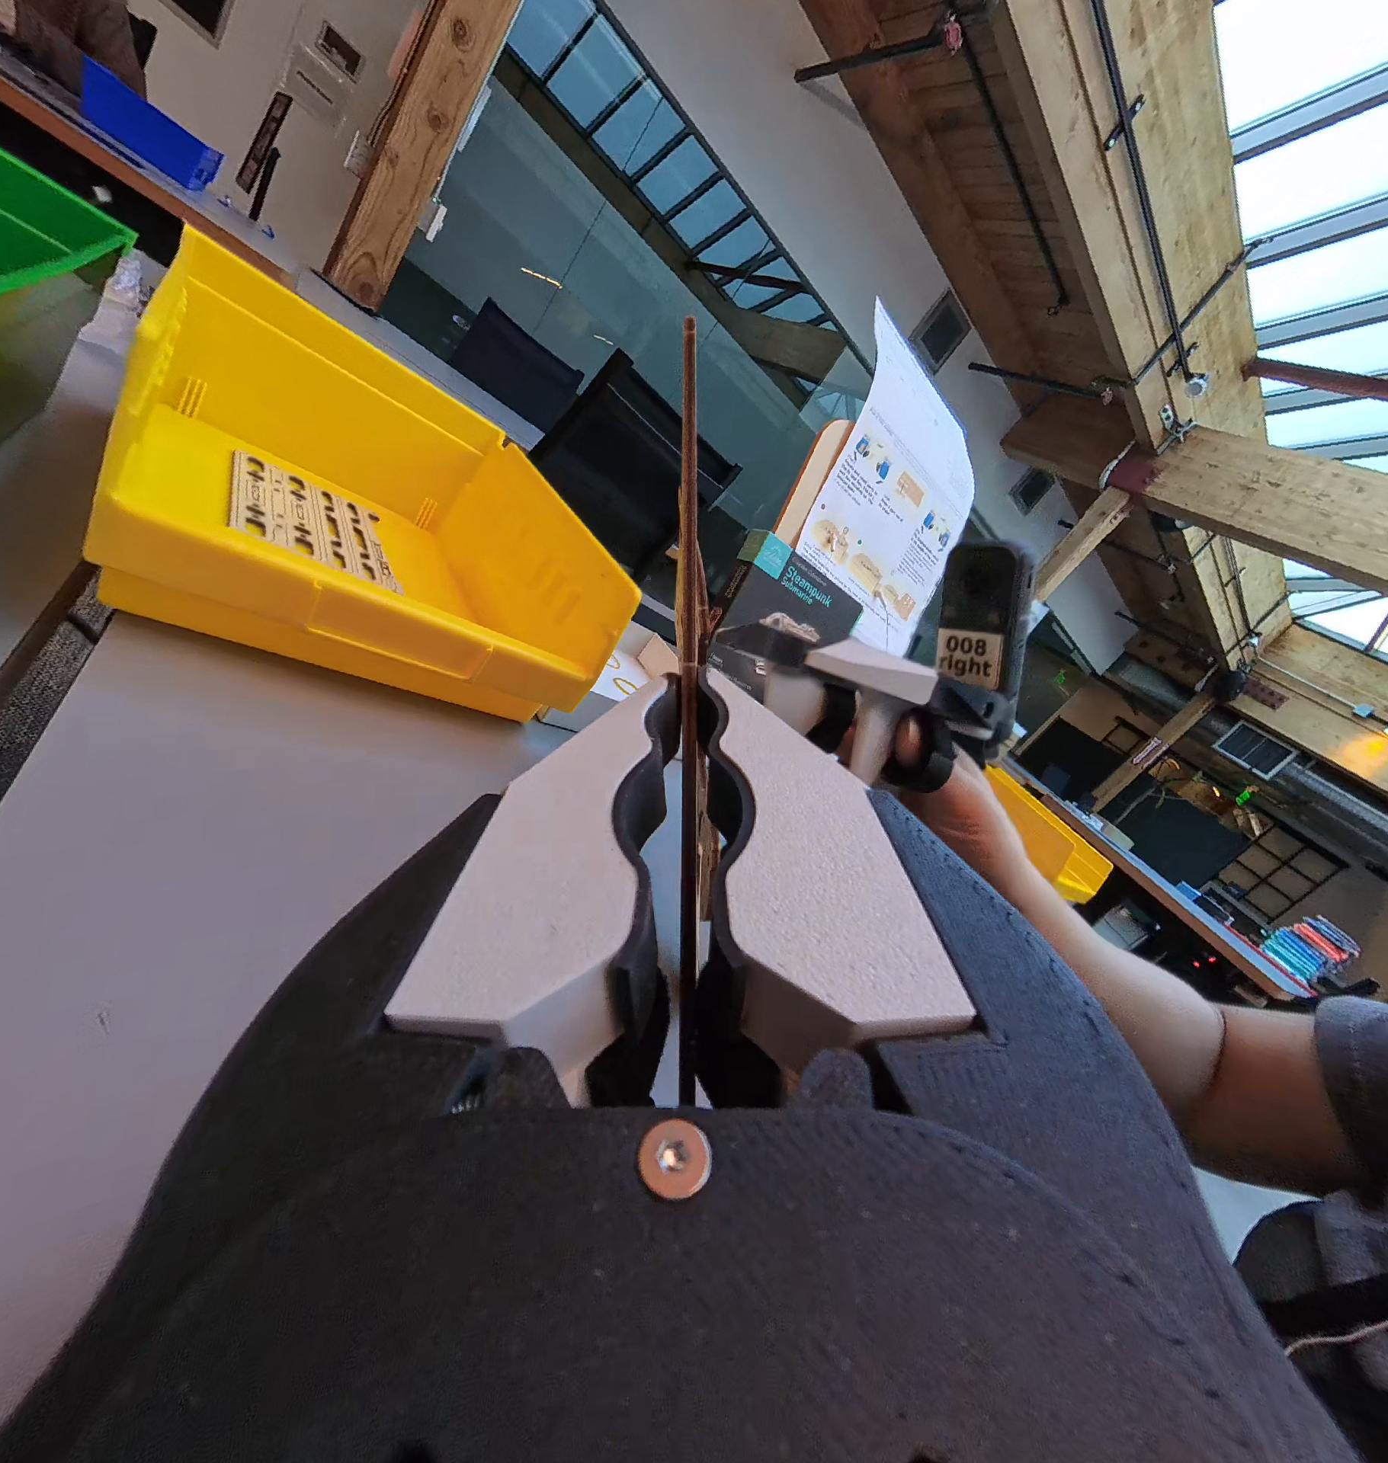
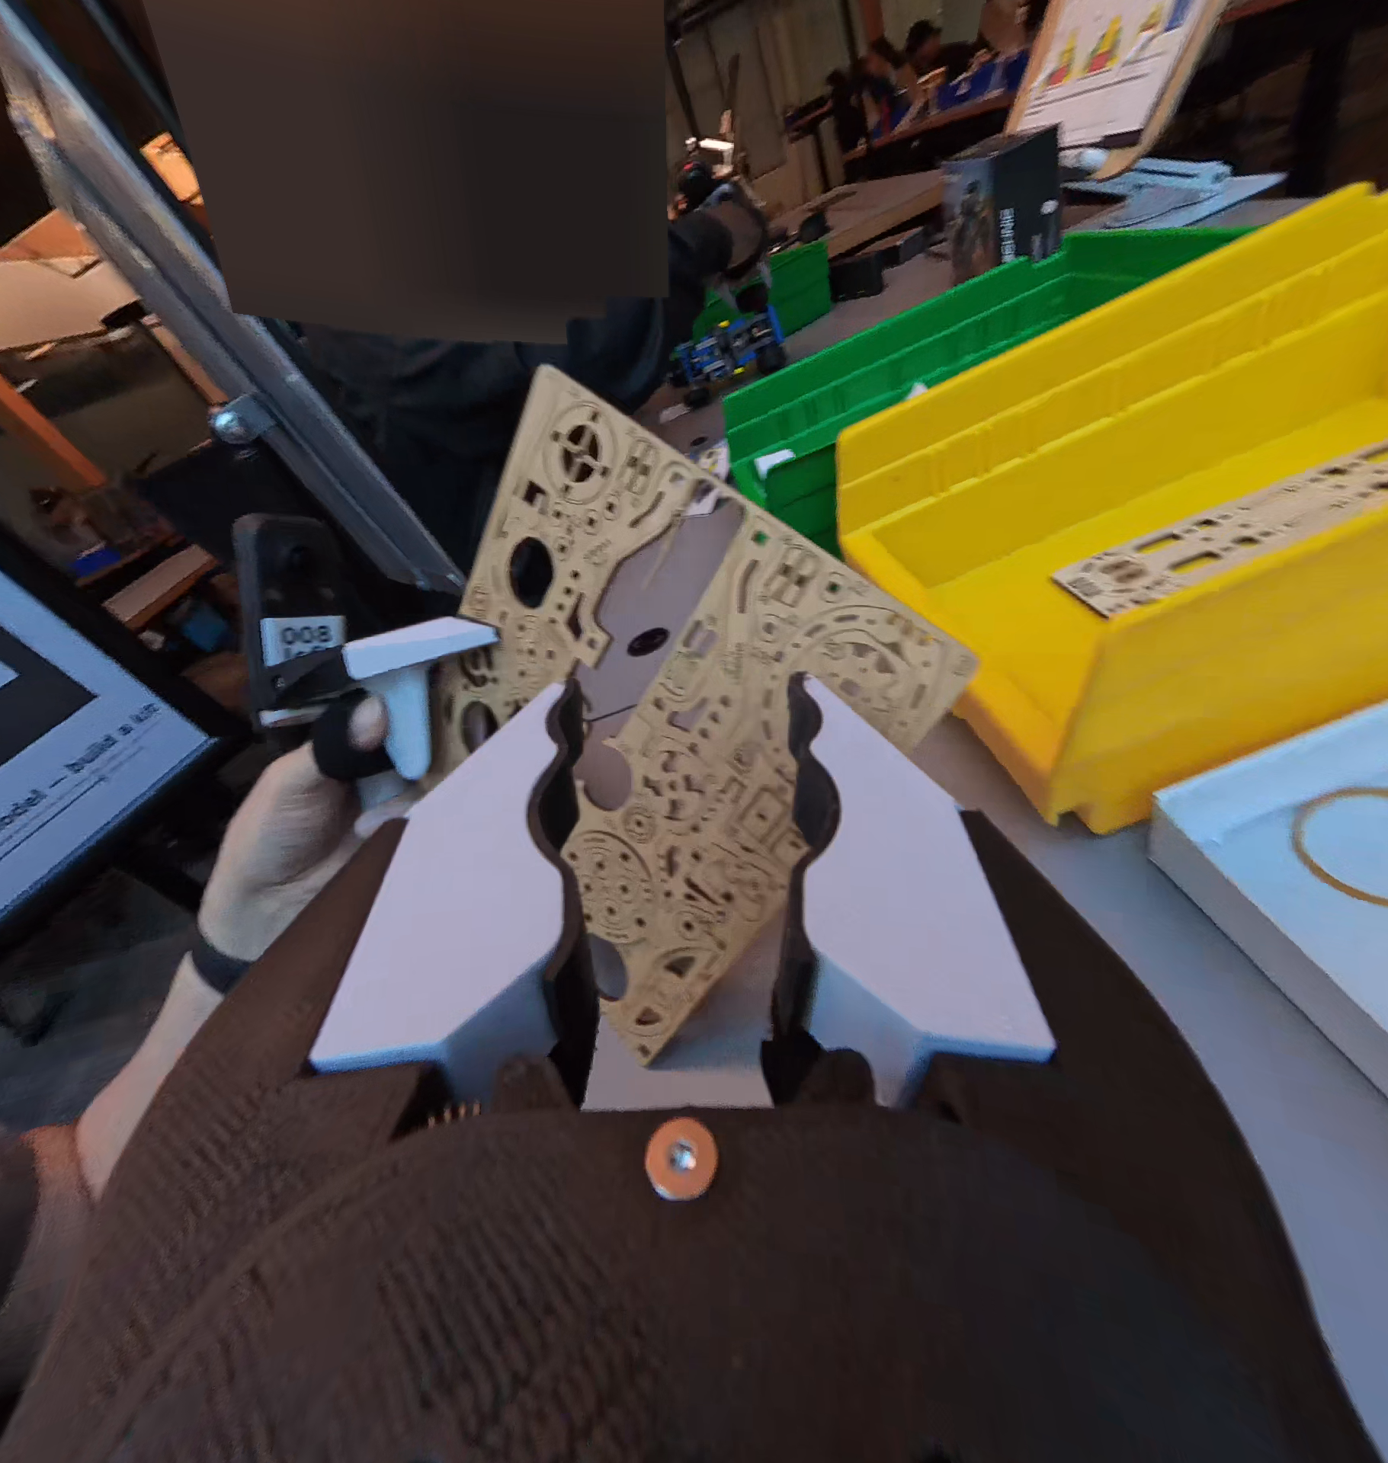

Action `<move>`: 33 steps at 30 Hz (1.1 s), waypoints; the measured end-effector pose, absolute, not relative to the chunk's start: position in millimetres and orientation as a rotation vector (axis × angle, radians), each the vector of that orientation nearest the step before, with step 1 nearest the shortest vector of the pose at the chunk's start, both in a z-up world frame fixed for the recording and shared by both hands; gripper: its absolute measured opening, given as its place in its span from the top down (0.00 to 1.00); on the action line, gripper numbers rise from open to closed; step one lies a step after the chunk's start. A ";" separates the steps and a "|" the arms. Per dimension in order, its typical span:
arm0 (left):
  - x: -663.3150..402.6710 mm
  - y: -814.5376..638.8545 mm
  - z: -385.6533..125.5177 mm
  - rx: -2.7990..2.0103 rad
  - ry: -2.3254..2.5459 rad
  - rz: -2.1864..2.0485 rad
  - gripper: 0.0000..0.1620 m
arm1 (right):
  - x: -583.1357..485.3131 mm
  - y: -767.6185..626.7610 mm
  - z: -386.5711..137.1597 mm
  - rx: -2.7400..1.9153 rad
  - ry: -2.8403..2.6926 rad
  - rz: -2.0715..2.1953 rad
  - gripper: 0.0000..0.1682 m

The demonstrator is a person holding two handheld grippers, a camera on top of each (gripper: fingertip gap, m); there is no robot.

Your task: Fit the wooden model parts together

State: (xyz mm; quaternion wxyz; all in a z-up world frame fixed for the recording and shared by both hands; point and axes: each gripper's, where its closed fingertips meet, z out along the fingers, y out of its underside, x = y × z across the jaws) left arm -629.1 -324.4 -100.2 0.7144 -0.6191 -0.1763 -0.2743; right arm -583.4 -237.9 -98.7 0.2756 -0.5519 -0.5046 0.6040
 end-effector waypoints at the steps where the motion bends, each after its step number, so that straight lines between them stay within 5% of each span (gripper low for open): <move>1: -628.1 -323.3 -97.1 -1.371 -0.385 -0.605 1.00 | -581.4 -226.7 -105.4 -1.526 -1.295 1.610 0.63; 15: -623.9 -323.0 -40.2 -1.238 -0.343 -0.678 1.00 | -558.8 -225.6 -99.9 -1.583 -1.096 2.282 0.61; 18: -612.6 -317.1 -21.3 -1.168 -0.303 -0.789 1.00 | -554.1 -242.9 -80.2 -1.398 -1.189 2.440 0.70; 20: -604.1 -309.6 -16.1 -1.169 -0.277 -0.810 1.00 | -539.3 -245.9 -53.4 -1.181 -1.207 2.594 0.99; 24: -584.4 -300.5 -16.9 -1.232 -0.188 -0.825 0.98 | -535.2 -218.2 -26.6 -1.140 -1.252 2.532 1.00; 27: -573.1 -294.8 -25.2 -1.305 -0.119 -0.884 0.80 | -542.2 -202.7 -21.3 -1.327 -1.481 2.457 0.99; 33: -565.2 -278.9 -43.2 -1.470 -0.032 -1.093 0.84 | -550.8 -196.5 -13.0 -1.558 -1.956 2.236 0.99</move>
